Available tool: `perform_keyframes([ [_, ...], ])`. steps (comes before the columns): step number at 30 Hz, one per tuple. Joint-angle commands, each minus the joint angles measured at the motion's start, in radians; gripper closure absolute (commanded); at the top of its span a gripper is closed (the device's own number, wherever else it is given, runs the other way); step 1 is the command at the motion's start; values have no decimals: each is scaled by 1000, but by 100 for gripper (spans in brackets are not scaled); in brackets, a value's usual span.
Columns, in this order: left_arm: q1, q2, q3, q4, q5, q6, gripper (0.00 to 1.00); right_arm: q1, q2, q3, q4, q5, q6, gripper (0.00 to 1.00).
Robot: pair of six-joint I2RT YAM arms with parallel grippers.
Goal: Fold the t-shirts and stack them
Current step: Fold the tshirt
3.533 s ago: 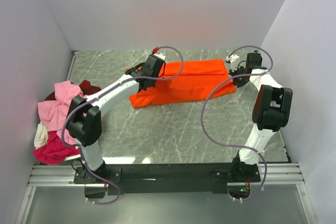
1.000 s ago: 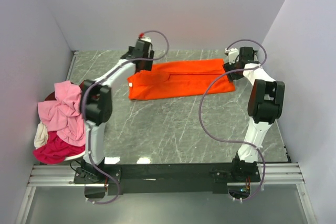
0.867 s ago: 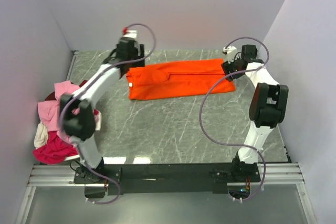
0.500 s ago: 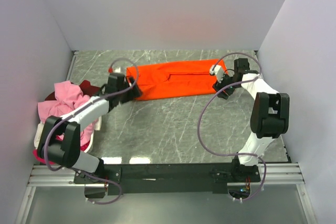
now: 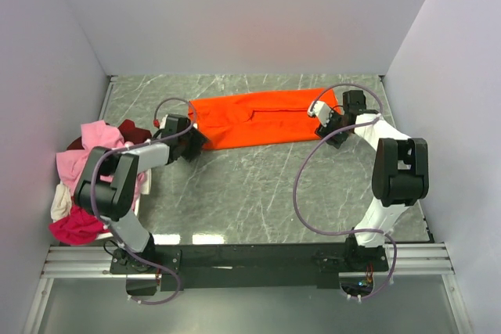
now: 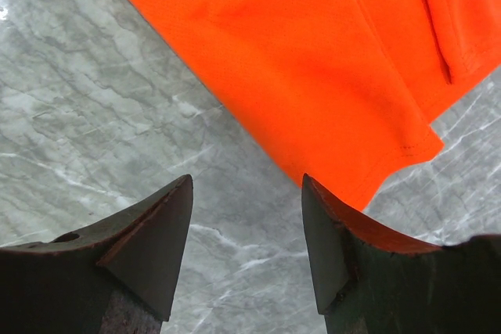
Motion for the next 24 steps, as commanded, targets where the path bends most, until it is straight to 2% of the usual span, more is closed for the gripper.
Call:
perform_keyframes([
  [1,20,66,60,10,-57,-71,37,6,-32,-4,40,18,4,36],
  [2,26,74,63,-6,-63,-78,47,6,-31,-5,40,20,3,36],
  [5,63,83,57,-11,-72,-86,65,6,-26,-1,31,27,-8,36],
  [9,75,67,65,-34,-97,-36,66,6,-18,5,24,40,-43,37],
  [15,91,77,131,-76,-86,61,71,6,9,13,-8,64,-201,37],
  [16,92,82,141,-77,-74,69,71,38,23,17,-19,87,-221,37],
  [24,109,99,177,-80,-38,109,71,109,90,16,37,231,-215,40],
])
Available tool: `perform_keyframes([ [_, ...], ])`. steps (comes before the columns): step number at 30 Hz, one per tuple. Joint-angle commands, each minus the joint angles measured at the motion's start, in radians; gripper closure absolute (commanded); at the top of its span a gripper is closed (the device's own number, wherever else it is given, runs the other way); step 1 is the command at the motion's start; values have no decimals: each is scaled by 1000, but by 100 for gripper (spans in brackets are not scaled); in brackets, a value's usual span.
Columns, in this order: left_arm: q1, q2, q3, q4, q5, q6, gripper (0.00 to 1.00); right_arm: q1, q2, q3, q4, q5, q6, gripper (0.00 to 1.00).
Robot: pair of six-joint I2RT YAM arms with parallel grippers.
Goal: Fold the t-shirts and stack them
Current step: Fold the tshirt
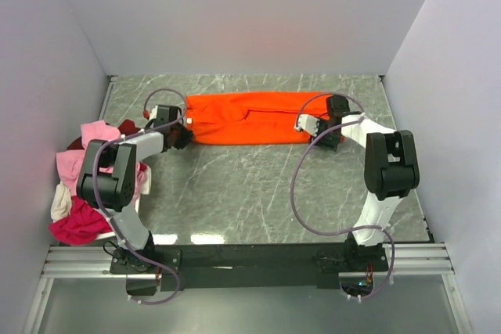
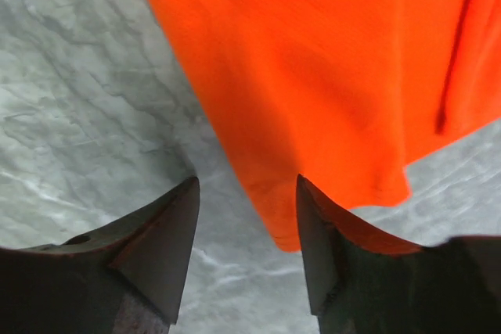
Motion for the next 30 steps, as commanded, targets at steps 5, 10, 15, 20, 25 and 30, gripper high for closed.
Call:
perform_keyframes([
  [5,30,21,70,-26,34,73,71,40,53,32,29,124,6,52],
  [10,64,73,143,-56,71,101,74,58,15,-8,-7,128,5,100],
  [15,104,169,293,-117,106,151,76,160,-144,-187,-57,119,43,100],
  [20,139,286,456,-174,189,220,80,383,-301,-376,-161,41,184,100],
  [25,142,379,567,-149,360,288,79,618,-373,-395,-189,-69,452,86],
  [30,145,384,651,-131,487,395,69,614,-388,-185,-286,-198,529,64],
])
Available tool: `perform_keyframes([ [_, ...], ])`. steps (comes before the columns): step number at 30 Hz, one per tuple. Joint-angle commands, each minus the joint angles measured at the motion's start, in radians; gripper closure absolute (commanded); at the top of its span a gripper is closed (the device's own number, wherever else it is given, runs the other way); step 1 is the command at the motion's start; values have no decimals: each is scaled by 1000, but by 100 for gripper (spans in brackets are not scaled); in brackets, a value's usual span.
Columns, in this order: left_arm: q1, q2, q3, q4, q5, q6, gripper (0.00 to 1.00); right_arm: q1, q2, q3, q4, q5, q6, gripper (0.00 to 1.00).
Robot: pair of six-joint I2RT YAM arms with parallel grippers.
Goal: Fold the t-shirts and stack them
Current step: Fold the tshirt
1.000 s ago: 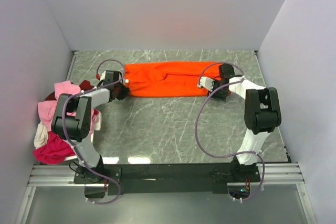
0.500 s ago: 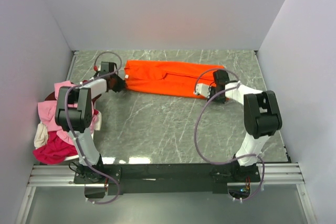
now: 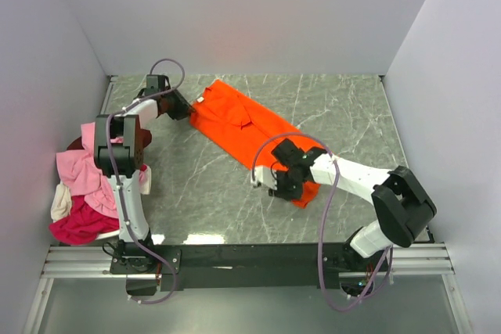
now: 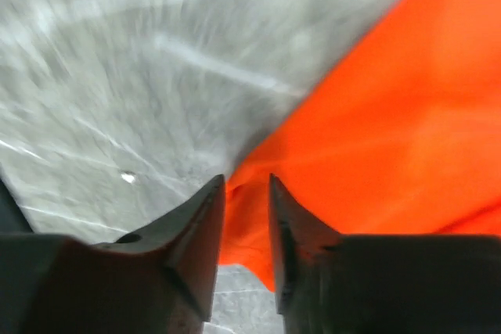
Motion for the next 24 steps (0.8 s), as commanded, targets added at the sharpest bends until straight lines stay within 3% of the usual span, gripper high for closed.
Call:
perform_keyframes([
  [1,-2,-36,95,7,104,124,58,-41,-49,166,-79,-129,120,62],
  [4,-2,-115,123,-15,31,216,33,-154,-43,290,-140,-246,141,52],
  [5,-2,-136,123,-13,12,250,31,-193,-12,348,-146,-278,150,50],
  [8,-4,-230,100,8,-28,278,28,-360,65,462,-127,-392,191,49],
  [10,-4,-302,59,42,-25,275,28,-447,176,526,-84,-445,308,49],
  [15,-5,-464,-81,62,-35,296,28,-511,512,881,-108,-570,530,45],
  [18,-5,-593,-177,71,-63,319,25,-509,641,1005,-19,-503,729,45],
  [24,-1,-830,-399,65,-55,385,20,-508,868,1258,-30,-394,841,45],
])
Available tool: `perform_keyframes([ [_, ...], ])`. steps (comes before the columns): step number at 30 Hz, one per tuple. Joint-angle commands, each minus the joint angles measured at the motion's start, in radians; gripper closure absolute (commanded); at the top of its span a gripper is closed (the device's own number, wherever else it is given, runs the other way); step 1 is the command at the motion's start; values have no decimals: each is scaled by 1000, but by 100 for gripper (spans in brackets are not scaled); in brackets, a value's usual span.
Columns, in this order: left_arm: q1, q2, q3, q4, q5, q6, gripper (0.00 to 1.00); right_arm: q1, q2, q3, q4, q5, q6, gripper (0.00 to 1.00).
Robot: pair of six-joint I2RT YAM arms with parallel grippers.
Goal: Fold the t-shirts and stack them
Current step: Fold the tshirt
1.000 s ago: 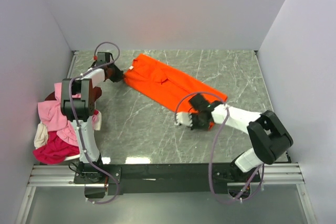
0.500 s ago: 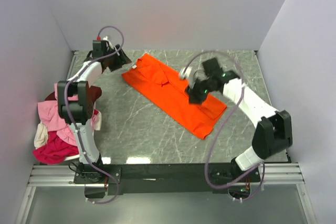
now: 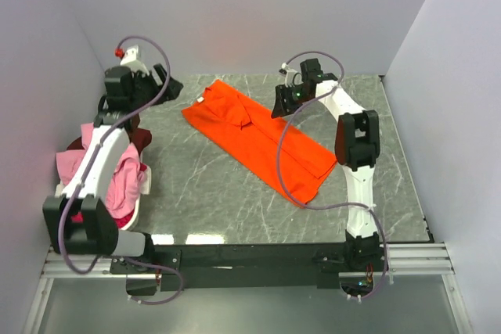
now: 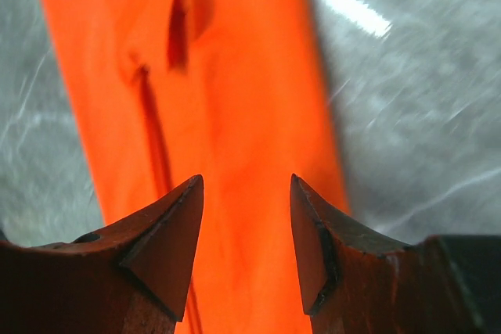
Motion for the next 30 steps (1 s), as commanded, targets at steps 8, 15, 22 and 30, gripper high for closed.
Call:
perform_keyframes([
  [8,1,-294,-311,30,1,121,18,11,184,269,-79,96,122,45],
  [15,1,-340,-335,26,6,127,18,30,204,282,-131,114,110,47],
  [22,1,-371,-334,26,29,145,19,36,176,217,-116,131,123,85],
  [30,1,-337,-348,75,209,112,18,-28,100,127,-13,229,229,100],
])
